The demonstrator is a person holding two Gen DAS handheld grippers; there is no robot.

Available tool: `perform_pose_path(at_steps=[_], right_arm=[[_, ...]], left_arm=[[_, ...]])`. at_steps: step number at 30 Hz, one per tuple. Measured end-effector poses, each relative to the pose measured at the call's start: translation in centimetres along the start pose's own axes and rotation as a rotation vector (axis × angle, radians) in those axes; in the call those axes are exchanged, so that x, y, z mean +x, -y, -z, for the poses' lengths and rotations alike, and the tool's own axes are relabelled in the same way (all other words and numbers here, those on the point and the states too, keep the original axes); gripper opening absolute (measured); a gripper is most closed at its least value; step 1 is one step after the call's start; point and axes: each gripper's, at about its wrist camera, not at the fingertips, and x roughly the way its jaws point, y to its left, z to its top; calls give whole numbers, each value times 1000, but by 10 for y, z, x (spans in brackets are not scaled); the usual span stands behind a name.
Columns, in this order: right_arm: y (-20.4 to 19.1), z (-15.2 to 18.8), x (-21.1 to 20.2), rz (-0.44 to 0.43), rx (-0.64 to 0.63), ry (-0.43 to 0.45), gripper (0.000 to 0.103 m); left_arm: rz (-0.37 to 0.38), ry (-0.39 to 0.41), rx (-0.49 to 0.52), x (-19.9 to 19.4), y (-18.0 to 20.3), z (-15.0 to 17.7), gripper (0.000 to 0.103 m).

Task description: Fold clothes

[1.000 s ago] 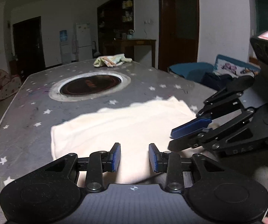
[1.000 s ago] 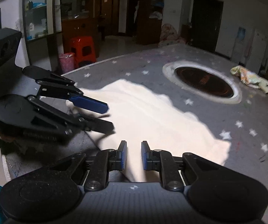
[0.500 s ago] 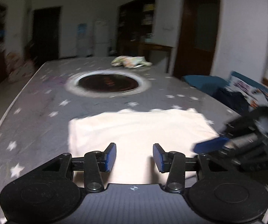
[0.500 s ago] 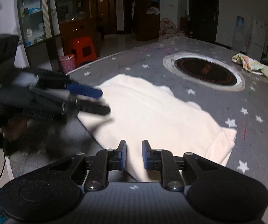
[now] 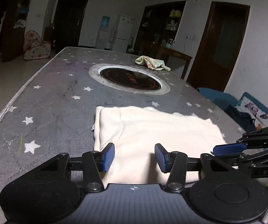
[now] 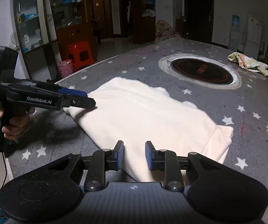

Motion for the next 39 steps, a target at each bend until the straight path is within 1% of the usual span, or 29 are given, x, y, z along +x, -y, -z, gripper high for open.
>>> perform_pose_path(at_steps=[2,3,7,12,15,18,20,23,29,33,36,39], right_arm=[[4,-1,-4,13,14,7,26],[8,1,-3,22,30,3,28],[23,9,-1,25,100,-21,29],[39,-3,-9,66,112,11,29],[54,-11,-5,108,126,24,29],[72,-12,6,133,170,9,29],[83,-9,14,151,192,-17,29],[92,-6,16,150,226,-23,29],[90,-17,14,151,213,20,29],[97,-13,30,171,226,-24,29],[95,-14,24,175,230,-8,29],[86,-16,15,158,197,2,31]], left_arm=[[11,0,-17,-1,-3,-2,51],[11,-3,-16,0,-2,-2,51],[12,-15,-12,1,-2,-1,52],[23,-9,-12,2,2,-10,52],[17,-13,-3,7,5,-15,53],[6,-19,16,12,5,-16,53],[-4,-35,17,15,3,-16,53],[0,-32,23,11,1,-18,53],[-3,-14,44,18,7,-30,54],[-21,-46,39,34,5,-33,54],[-44,-81,32,45,1,-32,54],[-51,-85,38,47,0,-31,55]])
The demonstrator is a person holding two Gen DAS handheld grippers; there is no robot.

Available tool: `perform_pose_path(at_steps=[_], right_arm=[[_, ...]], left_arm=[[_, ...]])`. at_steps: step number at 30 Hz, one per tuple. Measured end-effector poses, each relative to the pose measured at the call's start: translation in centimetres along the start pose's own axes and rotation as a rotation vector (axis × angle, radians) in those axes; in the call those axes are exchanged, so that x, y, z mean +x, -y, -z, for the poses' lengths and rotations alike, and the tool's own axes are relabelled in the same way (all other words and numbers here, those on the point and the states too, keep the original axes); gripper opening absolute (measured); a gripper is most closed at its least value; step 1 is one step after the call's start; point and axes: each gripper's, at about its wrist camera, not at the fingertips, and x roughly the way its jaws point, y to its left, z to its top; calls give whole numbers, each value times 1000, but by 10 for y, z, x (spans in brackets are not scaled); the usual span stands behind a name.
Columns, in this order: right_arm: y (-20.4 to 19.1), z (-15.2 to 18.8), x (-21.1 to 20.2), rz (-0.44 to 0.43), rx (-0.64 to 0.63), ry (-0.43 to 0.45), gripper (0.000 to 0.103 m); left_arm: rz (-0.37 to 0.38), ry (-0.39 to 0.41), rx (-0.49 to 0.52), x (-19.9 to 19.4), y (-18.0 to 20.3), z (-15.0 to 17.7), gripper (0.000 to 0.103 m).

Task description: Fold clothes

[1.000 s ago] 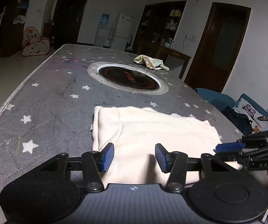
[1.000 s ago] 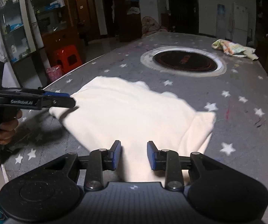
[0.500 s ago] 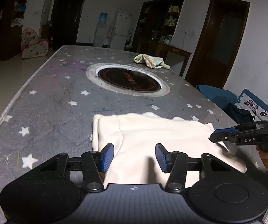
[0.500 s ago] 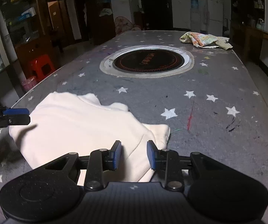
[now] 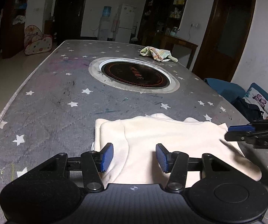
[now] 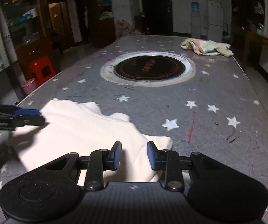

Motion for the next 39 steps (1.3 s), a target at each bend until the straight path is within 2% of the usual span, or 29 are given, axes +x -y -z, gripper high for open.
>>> perform_pose_path(at_steps=[3,8,10,12,24,27,34,39], right_arm=[[-8,5,-3,-8,-27,-15,38],[-18,17,-3,18,-53,-32,43],[-22,18,-8,20,-49,-22,52],[-25,19,-12,19,-51,-13,52],[-41,25,-20,31,-45,14,57],[-44,26,-21,36,-40,21,66],[-52,30,-27,53,-50,38,73],[-56,31,-31,57,-39,48,80]], left_arm=[[-2,-2,0,-1,3,0,61],[-5,-7,9,-6,8,2,70],[-8,-5,11,-8,10,2,72],[-11,-3,9,-10,11,1,77],[-32,10,42,-21,25,7,91],[-34,9,44,-23,28,8,94],[-39,13,47,-29,33,12,102],[-34,13,44,-34,37,16,103]])
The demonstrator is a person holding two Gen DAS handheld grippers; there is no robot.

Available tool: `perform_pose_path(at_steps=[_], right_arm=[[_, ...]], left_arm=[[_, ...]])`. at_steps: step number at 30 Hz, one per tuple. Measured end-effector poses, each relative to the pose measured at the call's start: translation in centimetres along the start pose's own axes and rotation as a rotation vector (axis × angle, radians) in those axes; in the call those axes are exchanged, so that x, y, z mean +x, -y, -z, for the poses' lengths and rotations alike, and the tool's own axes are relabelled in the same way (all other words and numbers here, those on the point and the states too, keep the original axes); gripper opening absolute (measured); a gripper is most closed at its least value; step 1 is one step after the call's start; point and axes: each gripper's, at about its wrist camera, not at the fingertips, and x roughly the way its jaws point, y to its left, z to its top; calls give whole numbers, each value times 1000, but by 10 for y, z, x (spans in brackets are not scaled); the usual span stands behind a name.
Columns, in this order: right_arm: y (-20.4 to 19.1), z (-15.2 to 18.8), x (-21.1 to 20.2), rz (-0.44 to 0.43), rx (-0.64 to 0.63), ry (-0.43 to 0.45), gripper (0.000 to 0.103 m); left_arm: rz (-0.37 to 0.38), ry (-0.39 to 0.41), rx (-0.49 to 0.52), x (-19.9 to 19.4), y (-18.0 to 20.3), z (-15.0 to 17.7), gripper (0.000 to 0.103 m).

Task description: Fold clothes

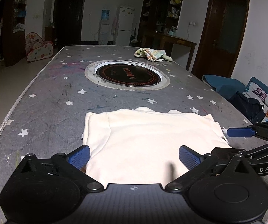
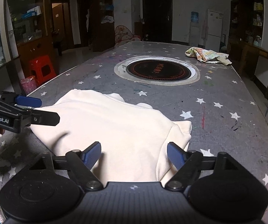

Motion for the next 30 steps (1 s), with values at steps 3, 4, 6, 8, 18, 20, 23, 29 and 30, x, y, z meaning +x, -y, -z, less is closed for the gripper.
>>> perform_pose_path(at_steps=[3,4,6,8,18,20,23,29,30], right_arm=[[-3,0,-3,1,0,8,81],[-4,0,-4,3,0,10,81],[-5,0,-6,5,3,11,82],[-6,0,-7,8,9,12,83],[-10,3,-12,21,21,19,84],[-11,3,-13,26,21,20,85],[-11,4,-17,31,22,23,89],[-13,6,-22,37,20,32,89],[-13,6,-24,37,19,34,89]], left_arm=[[-6,4,1,-3,2,2,103],[-9,6,2,-5,2,3,103],[-12,6,-2,-7,2,4,103],[-15,5,-8,-8,2,6,103],[-55,13,36,-15,11,12,103],[-57,12,41,-15,13,12,103],[-58,12,43,-17,15,13,103],[-56,16,51,-20,19,14,103],[-55,17,52,-21,20,15,103]])
